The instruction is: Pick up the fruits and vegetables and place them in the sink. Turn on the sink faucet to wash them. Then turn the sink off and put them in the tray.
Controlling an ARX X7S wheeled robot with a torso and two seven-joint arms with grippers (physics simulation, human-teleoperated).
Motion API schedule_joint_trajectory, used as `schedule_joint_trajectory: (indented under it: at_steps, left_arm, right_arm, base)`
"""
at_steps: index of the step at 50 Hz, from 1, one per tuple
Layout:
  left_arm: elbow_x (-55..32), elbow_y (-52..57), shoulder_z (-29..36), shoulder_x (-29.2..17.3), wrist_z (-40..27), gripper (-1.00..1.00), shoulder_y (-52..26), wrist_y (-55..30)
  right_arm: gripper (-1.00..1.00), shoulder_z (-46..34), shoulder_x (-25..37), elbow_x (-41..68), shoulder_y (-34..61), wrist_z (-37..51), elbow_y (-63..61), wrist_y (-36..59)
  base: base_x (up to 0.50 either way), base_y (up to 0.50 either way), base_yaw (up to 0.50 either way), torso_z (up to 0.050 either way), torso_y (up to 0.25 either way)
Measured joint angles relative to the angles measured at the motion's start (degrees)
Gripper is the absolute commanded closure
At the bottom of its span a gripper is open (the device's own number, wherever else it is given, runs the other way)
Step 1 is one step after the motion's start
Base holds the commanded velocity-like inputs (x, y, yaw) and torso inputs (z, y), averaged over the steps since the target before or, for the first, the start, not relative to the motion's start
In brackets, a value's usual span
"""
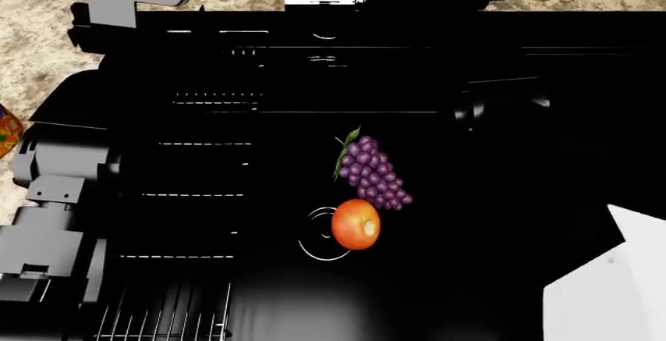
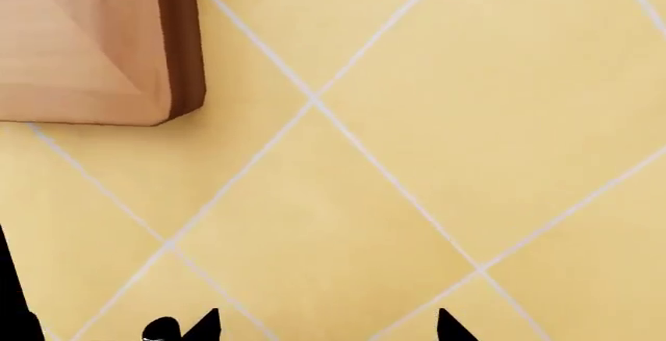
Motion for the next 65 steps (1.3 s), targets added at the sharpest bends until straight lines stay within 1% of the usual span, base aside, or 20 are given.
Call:
schedule_joint_trajectory:
  at_steps: [9,12,14,17,22,27,32,37,42,45,49,52,58,61,65]
  left_arm:
    - [-0.1,0.2,0.0,0.0,0.0,-1.0,0.1,0.0]
    - [-0.2,0.3,0.0,0.0,0.0,-1.0,0.1,-0.1]
    - [-0.2,0.4,0.1,-0.1,0.1,-1.0,0.1,-0.2]
    - [-0.3,0.6,0.1,-0.1,0.0,-1.0,0.1,-0.3]
    - [-0.4,0.6,0.2,0.1,0.1,-1.0,0.0,-0.4]
    - [-0.4,0.6,0.5,0.3,0.2,-1.0,-0.1,-0.6]
    - [-0.4,0.7,0.7,0.6,0.3,-1.0,-0.2,-0.7]
    - [-0.5,0.8,1.0,0.8,0.5,-1.0,-0.3,-1.1]
    - [-0.7,2.5,1.6,0.6,1.1,-1.0,-0.8,-3.0]
    - [-1.0,4.8,2.4,0.0,1.9,-1.0,-1.4,-5.7]
    - [-2.4,9.5,3.5,-1.0,3.4,-1.0,-2.7,-11.4]
    - [-3.8,12.9,4.4,-1.7,4.8,-1.0,-4.2,-15.9]
    - [-5.5,18.6,7.3,-3.5,8.5,-1.0,-7.6,-23.9]
    - [-6.2,21.2,9.1,-4.4,10.4,-1.0,-9.3,-27.3]
    - [-7.2,24.9,11.3,-5.4,12.7,-1.0,-11.1,-31.6]
  right_arm:
    - [-1.0,12.2,0.9,-9.7,0.5,-0.4,-0.3,2.9]
    - [-1.0,14.8,1.1,-11.9,0.7,-0.5,-0.2,3.5]
    - [-1.0,15.1,1.2,-12.2,1.0,-0.6,-0.2,3.5]
    - [-1.0,13.3,1.2,-11.0,1.6,-1.0,-0.2,3.2]
    - [-1.0,7.6,1.3,-7.4,2.9,-1.9,0.0,2.5]
    - [-1.0,1.8,1.7,-3.3,3.8,-2.6,0.0,2.1]
    - [-1.0,-2.3,2.3,-0.5,4.7,-3.1,-0.7,1.7]
    - [-1.0,-5.3,3.6,-0.5,8.8,-2.0,-10.3,-3.0]
    - [-1.0,-7.8,5.3,-2.1,14.4,-0.1,-22.9,-7.7]
    - [-1.0,-9.0,6.6,-3.4,18.5,1.0,-31.0,-9.8]
    - [-1.0,-10.3,9.1,-5.3,24.9,2.2,-41.8,-10.9]
    - [-1.0,-6.4,14.0,-11.4,29.0,5.6,-48.2,-6.9]
    - [-1.0,10.1,26.6,-26.9,34.2,13.0,-58.4,10.8]
    - [-1.0,17.3,31.4,-31.9,35.7,15.0,-62.4,19.4]
    - [-1.0,24.5,36.3,-36.1,36.9,16.4,-66.6,28.5]
  base:
    - [0.0,0.0,0.0,0.0,0.002]
    - [0.0,0.0,0.0,0.0,0.0]
    - [0.0,0.0,0.0,0.0,0.0]
    - [0.0,0.0,0.0,0.0,0.003]
    - [0.0,0.0,0.0,0.0,0.029]
    - [0.0,0.0,0.0,-0.008,0.25]
    - [0.0,0.0,0.0,-0.008,0.25]
    - [0.0,0.0,0.0,-0.008,0.25]
    - [0.0,0.0,0.0,0.0,0.0]
    - [0.0,0.0,0.0,0.0,0.0]
    - [0.0,0.0,0.0,0.0,0.0]
    - [0.0,0.0,0.0,0.0,0.0]
    - [0.0,0.0,0.0,0.0,0.0]
    - [0.0,0.0,0.0,0.0,0.0]
    - [0.0,0.0,0.0,0.0,0.0]
